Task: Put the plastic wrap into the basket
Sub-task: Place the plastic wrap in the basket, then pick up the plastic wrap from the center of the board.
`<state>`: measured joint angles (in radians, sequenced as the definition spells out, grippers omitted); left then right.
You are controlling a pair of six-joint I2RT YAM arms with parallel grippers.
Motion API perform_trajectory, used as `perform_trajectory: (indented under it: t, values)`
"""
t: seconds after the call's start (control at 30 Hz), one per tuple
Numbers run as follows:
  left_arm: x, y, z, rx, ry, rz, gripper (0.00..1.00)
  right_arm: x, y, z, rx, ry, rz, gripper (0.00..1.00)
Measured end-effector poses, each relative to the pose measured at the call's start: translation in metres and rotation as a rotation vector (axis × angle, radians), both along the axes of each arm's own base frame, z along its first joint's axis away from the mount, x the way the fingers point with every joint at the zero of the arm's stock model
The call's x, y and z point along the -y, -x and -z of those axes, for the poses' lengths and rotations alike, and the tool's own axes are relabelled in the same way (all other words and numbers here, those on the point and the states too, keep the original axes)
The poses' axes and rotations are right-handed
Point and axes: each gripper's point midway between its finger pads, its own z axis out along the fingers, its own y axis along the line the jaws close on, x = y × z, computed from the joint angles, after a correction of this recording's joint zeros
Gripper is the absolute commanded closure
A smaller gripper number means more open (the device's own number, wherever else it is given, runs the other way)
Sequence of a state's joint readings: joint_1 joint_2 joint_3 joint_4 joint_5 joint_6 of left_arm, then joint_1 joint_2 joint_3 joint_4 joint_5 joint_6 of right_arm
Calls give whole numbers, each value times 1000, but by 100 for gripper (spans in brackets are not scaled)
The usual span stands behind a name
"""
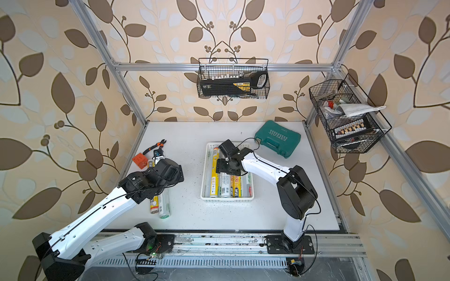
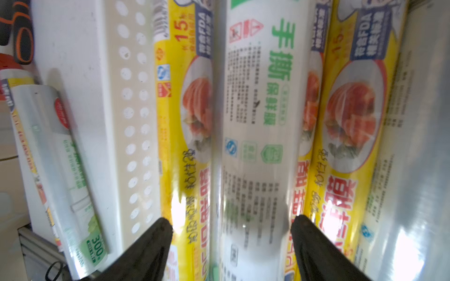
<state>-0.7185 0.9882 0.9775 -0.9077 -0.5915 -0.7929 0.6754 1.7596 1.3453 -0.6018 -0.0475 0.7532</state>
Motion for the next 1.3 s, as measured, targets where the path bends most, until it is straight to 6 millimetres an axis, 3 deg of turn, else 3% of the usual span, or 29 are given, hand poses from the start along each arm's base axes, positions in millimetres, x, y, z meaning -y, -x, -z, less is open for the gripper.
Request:
perform_trajectory:
  t: [0.27, 0.73, 0.83, 0.97, 1.3]
  values:
    - [0, 0, 2, -6, -4, -1, 1, 5, 8, -52, 89, -63, -14, 19]
    - [-15, -1, 9, -27, 22, -107, 1, -2, 51, -100, 133, -125, -121, 19]
    - [-27, -3, 24, -58, 43, -166, 1, 0, 56, -110, 148, -139, -127, 19]
    - [-41, 0, 61, -146, 97, -230, 1, 3, 59, -117, 163, -144, -135, 19]
    - [-69, 6, 115, -275, 235, -396, 1, 8, 64, -107, 142, -109, -159, 18]
